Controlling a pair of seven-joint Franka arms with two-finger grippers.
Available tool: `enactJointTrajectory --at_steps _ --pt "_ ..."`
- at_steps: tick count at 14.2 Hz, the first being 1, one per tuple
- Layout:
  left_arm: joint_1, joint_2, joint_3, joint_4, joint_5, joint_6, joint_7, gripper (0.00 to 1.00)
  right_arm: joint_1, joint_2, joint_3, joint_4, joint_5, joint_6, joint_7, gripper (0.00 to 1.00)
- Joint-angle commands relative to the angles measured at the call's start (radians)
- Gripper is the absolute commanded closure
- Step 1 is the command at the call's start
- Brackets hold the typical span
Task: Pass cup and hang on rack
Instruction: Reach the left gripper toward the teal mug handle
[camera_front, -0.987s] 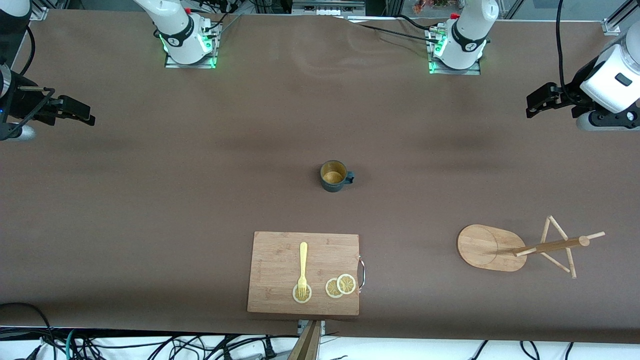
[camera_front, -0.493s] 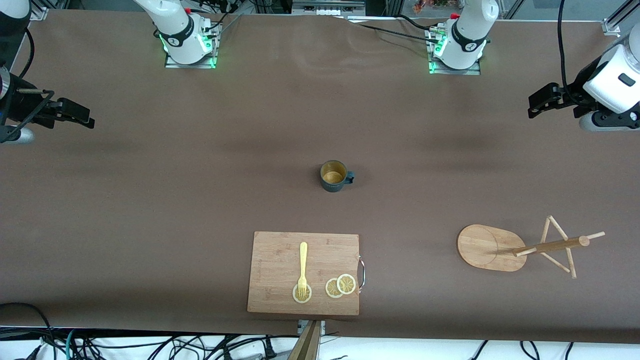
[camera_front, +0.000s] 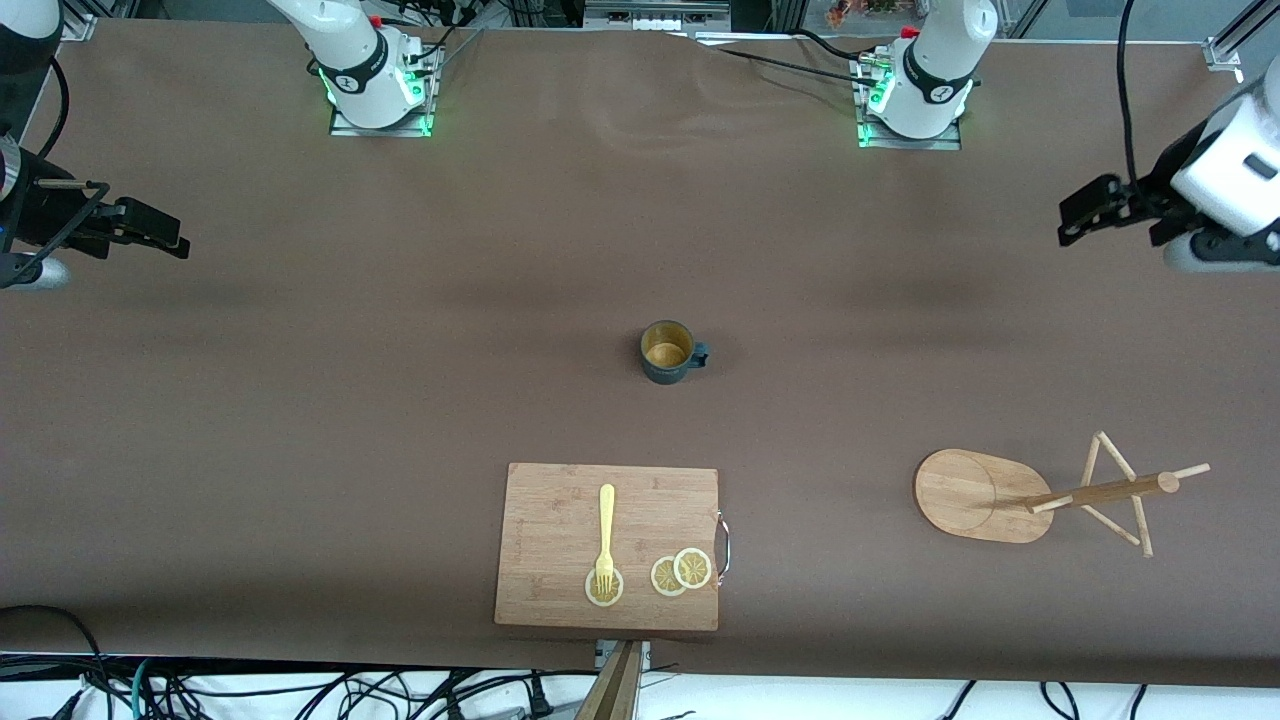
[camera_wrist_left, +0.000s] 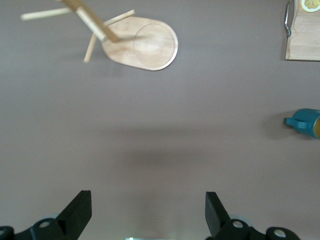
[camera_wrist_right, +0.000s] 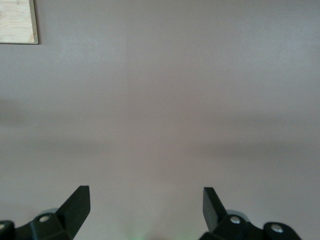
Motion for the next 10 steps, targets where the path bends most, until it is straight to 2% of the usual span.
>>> enactJointTrajectory --at_steps 1,3,6,10 --pt "-0.109 0.053 0.008 -0.012 0.042 0.061 0.007 0.0 0.002 0.008 0.002 0.024 -0.002 -0.022 0.001 0.0" --pt "-0.118 0.07 0.006 -0.121 0.03 0.136 0.015 0.0 0.002 0.008 0.002 0.024 -0.001 -0.022 0.003 0.0" --pt "-0.105 0.067 0.006 -0.161 0.006 0.164 0.026 0.0 0.002 0.008 0.002 0.024 -0.001 -0.023 0.001 0.0" --pt "-0.057 0.059 0.001 -0.346 -0.181 0.456 0.186 0.0 0.002 0.008 0.002 0.024 -0.001 -0.023 0.003 0.0"
